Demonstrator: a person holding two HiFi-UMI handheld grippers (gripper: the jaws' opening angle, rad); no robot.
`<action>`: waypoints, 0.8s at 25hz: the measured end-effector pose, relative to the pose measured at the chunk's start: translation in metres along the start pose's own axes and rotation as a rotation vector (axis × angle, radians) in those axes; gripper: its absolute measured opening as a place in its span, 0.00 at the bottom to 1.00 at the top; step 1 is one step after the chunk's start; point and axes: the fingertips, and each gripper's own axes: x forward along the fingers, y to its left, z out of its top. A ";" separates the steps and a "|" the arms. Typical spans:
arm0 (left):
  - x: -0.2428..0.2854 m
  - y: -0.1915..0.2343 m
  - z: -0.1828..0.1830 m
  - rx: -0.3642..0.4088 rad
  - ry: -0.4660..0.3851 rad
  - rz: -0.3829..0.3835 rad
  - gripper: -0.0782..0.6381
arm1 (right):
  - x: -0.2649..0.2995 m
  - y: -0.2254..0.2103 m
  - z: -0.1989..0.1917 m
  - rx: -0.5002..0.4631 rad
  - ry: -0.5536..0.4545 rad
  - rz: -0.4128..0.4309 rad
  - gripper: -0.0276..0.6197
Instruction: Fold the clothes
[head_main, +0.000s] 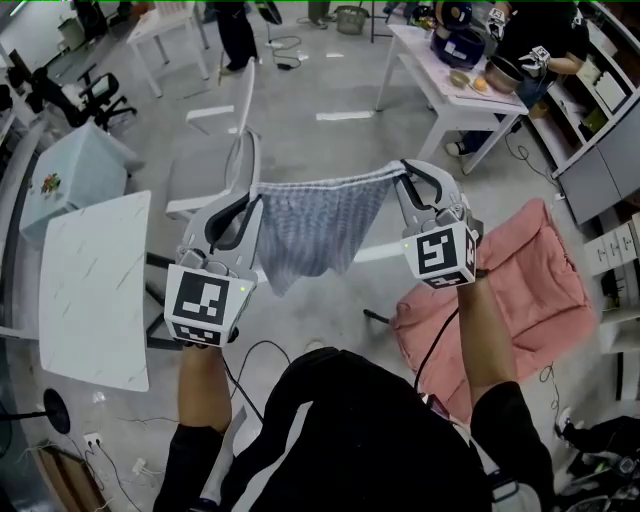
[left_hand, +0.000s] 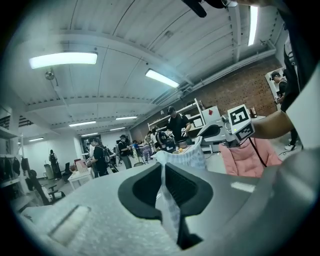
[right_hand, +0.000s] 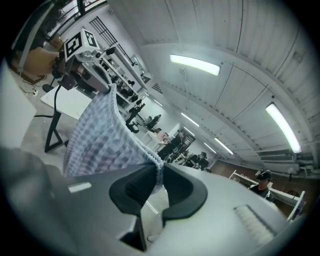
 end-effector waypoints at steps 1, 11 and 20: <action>0.005 -0.003 -0.002 -0.005 -0.001 -0.018 0.15 | 0.001 -0.003 -0.005 0.001 0.016 -0.009 0.12; 0.071 -0.035 0.013 0.007 -0.021 -0.151 0.15 | 0.009 -0.057 -0.063 -0.013 0.117 -0.091 0.12; 0.132 -0.080 0.066 0.048 -0.037 -0.102 0.15 | 0.004 -0.132 -0.103 -0.026 0.014 -0.088 0.12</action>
